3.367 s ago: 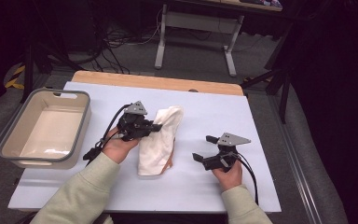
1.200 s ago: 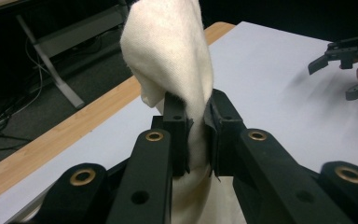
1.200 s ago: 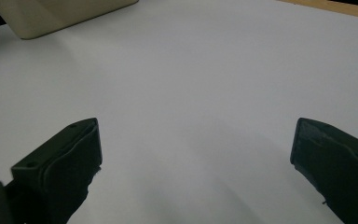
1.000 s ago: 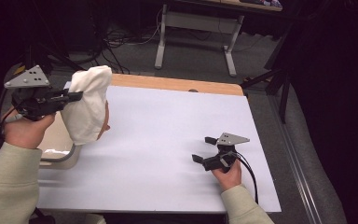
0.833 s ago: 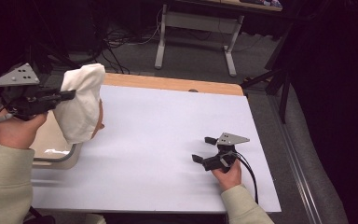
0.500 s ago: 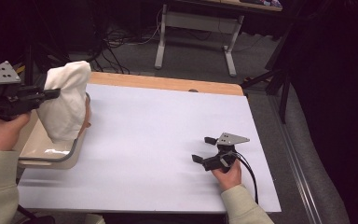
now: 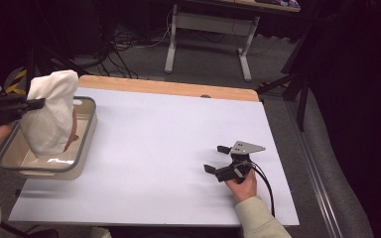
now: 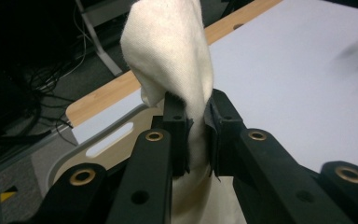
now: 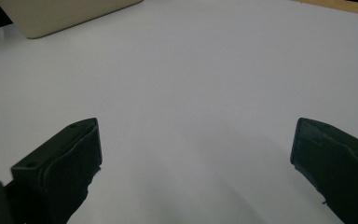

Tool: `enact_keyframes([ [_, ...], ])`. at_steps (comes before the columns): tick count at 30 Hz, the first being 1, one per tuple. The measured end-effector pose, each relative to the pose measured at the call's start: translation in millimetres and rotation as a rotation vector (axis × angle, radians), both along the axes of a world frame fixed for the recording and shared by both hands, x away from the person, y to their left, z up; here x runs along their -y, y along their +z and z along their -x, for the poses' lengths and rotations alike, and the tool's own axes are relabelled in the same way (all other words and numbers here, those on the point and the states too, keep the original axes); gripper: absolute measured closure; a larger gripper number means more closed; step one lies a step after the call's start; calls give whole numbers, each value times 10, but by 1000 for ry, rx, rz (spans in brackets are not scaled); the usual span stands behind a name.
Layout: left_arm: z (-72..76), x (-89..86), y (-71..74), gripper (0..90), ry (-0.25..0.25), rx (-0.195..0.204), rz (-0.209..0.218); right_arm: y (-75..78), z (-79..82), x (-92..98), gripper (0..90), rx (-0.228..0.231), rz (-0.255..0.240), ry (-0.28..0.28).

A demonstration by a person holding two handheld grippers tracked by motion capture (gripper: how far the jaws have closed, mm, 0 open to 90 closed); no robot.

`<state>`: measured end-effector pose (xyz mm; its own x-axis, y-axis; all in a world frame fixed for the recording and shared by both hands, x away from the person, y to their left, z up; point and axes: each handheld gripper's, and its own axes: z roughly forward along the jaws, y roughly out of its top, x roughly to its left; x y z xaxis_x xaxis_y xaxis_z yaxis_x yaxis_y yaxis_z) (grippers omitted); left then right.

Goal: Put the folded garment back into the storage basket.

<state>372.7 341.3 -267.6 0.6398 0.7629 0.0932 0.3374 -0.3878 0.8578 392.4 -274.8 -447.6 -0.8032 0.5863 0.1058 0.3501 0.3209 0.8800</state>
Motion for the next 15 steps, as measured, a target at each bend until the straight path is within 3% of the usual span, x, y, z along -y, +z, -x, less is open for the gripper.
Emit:
enact_keyframes([
  [7,-4,-93,-125,803,4,-42,-20,-2,-3,-3,25,0,2,1],
  [15,-63,-85,-317,803,-8,-105,-32,-4,-4,-5,24,-3,1,5],
])
